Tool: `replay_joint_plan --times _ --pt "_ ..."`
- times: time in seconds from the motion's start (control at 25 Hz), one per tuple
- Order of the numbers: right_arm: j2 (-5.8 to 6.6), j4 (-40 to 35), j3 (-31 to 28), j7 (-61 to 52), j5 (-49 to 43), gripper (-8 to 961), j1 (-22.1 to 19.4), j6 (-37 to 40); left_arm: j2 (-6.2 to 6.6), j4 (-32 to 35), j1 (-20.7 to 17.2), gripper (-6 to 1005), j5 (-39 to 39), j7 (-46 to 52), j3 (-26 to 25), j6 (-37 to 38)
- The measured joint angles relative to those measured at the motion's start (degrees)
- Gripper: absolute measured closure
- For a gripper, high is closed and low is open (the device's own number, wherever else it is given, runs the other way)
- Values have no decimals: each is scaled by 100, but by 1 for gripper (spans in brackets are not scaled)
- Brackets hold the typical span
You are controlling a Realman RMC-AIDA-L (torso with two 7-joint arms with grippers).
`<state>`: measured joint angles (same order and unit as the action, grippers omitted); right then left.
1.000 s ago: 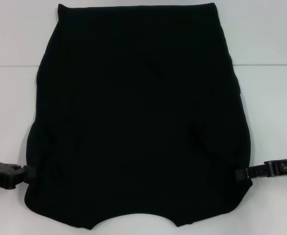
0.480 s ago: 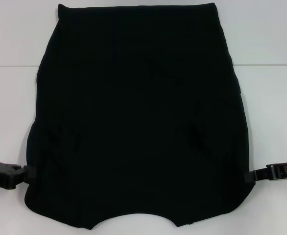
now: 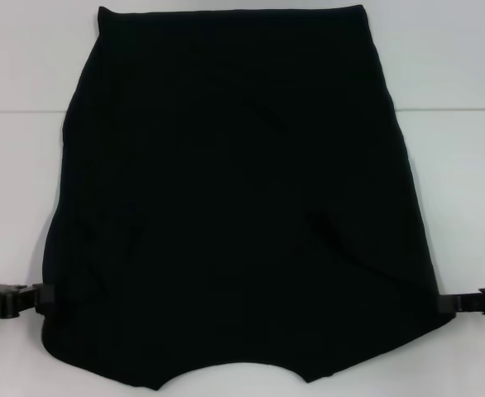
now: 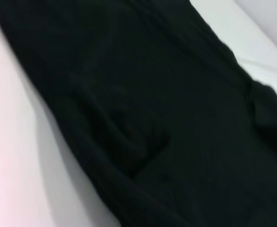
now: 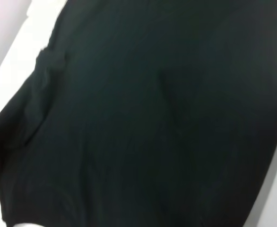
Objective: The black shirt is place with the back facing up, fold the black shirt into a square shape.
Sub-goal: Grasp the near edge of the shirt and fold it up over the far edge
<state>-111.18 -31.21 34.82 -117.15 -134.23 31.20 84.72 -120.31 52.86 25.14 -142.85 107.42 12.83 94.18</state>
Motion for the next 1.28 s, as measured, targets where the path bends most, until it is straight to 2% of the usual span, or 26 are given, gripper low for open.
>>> replay_joint_plan --times 0.28,0.6,0.84,1.04,1.28 --pt "9 1 -794 655 2 912 -405 336 74 -424 -200 999 136 -33 -782 329" --pt "71 -2 -1176 1195 0 911 -819 764 -27 -419 -597 999 162 -245 -891 637" --pt "152 -26 -1199 1623 -82 911 -1146 1282 -38 -402 -790 999 115 -496 -1024 1169" --pt "170 -37 -1220 2063 -230 911 -1452 1623 -47 -381 -921 999 91 -547 -1035 1324" --pt "186 -61 -1243 2309 -454 912 -1630 1891 -56 -342 -993 999 40 -558 -1042 1565"
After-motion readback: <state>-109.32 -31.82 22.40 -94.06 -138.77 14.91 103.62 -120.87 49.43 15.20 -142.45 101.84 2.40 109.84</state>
